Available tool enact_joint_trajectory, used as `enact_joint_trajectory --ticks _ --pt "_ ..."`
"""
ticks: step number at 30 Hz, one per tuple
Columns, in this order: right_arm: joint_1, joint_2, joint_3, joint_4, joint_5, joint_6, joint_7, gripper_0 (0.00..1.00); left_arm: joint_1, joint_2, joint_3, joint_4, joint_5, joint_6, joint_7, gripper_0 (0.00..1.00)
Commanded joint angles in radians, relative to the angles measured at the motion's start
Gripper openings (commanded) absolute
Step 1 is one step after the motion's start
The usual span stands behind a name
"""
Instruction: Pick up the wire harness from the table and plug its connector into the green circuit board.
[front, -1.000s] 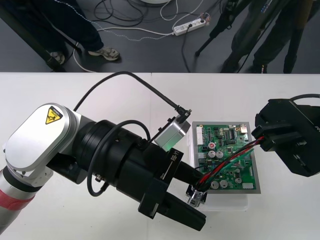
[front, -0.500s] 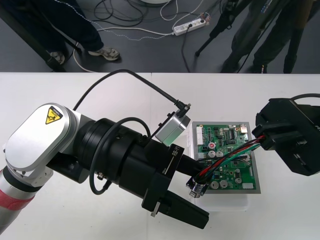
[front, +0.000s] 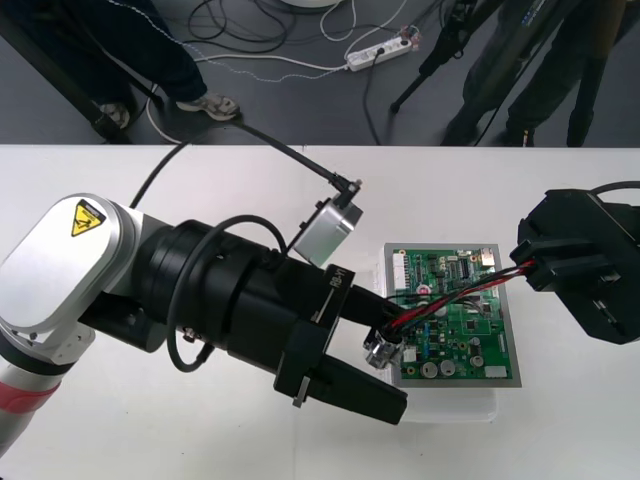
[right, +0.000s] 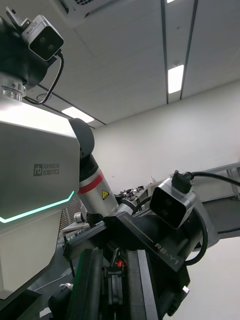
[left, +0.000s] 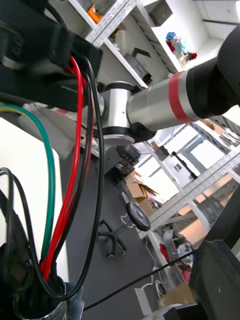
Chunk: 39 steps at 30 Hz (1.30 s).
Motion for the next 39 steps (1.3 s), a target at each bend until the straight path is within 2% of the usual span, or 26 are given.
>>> enact_joint_trajectory --ticks 1,14,23,29,39 --pt "0.008 -0.003 -0.061 0.005 0.005 -0.008 -0.023 0.0 -0.008 0.041 0.079 -0.029 0.003 0.042 -0.058 1.0" --pt "0.036 -0.092 -0.087 0.039 0.006 -0.008 -0.019 0.0 0.076 0.081 0.236 -0.078 0.005 0.042 -0.114 1.0" --pt "0.047 -0.144 -0.118 0.071 0.008 -0.008 -0.013 0.0 0.131 0.096 0.315 -0.077 0.012 0.042 -0.261 1.0" --pt "0.047 -0.144 -0.172 0.065 0.055 -0.008 -0.008 0.0 0.163 0.093 0.344 -0.077 0.025 0.042 -0.296 1.0" --pt "0.05 -0.098 -0.192 0.048 0.102 -0.008 -0.011 0.0 0.173 0.122 0.387 -0.077 0.063 0.042 -0.368 1.0"
